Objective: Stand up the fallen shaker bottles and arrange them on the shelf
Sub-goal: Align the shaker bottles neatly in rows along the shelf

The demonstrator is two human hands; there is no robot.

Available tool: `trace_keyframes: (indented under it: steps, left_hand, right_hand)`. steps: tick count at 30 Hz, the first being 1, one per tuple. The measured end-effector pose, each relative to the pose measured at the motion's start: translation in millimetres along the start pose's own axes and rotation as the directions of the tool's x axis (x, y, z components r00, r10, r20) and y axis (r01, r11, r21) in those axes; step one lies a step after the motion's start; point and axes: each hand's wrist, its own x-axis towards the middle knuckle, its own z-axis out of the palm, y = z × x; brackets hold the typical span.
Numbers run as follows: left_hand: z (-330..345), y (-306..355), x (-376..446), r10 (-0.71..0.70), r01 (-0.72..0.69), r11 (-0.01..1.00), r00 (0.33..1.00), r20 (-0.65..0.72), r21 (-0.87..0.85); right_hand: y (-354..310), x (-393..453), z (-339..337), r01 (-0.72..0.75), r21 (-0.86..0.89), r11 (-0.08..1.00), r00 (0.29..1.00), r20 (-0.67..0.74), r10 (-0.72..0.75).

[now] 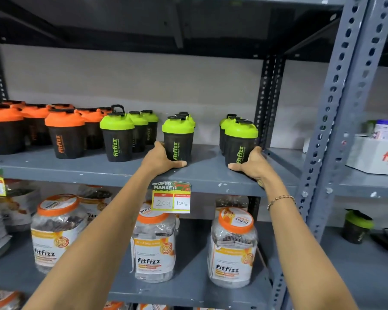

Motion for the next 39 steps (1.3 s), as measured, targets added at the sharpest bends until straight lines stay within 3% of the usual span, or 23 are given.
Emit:
trace_keyframes:
  steps: [24,30,32,35,37,39]
  left_hand:
    - [-4.6,5.0,-8.0,0.034,-0.035,0.999,0.999,0.037,0.032]
    - [-8.8,2.8,-10.2,0.011,-0.012,1.000,0.998,0.058,0.001]
    - [-11.2,-1.8,-15.1,0.017,-0.018,1.000,0.999,-0.032,-0.014]
    - [-24.6,-15.2,-30.9,0.063,-0.095,0.991,0.954,-0.294,-0.095]
    - [-41.6,-27.5,-41.1,0.141,-0.202,0.974,0.897,-0.419,-0.104]
    - [-65.2,-42.0,-47.0,0.186,-0.268,0.958,0.850,-0.494,-0.101]
  right_hand:
    - [-14.8,-17.9,-4.5,-0.032,-0.066,0.997,0.998,0.053,0.035]
    - [-15.4,-35.4,-4.5,-0.065,-0.155,0.986,0.997,0.021,0.069]
    - [-13.9,-46.1,5.1,-0.052,-0.218,0.975,0.995,-0.099,0.031]
    - [-26.6,-62.7,27.6,-0.073,-0.276,0.958,0.964,-0.265,-0.003]
    - [-43.0,-69.8,48.3,-0.025,-0.275,0.961,0.963,-0.265,-0.051]
    - [-65.6,-77.3,75.7,0.084,-0.274,0.958,0.975,-0.175,-0.135]
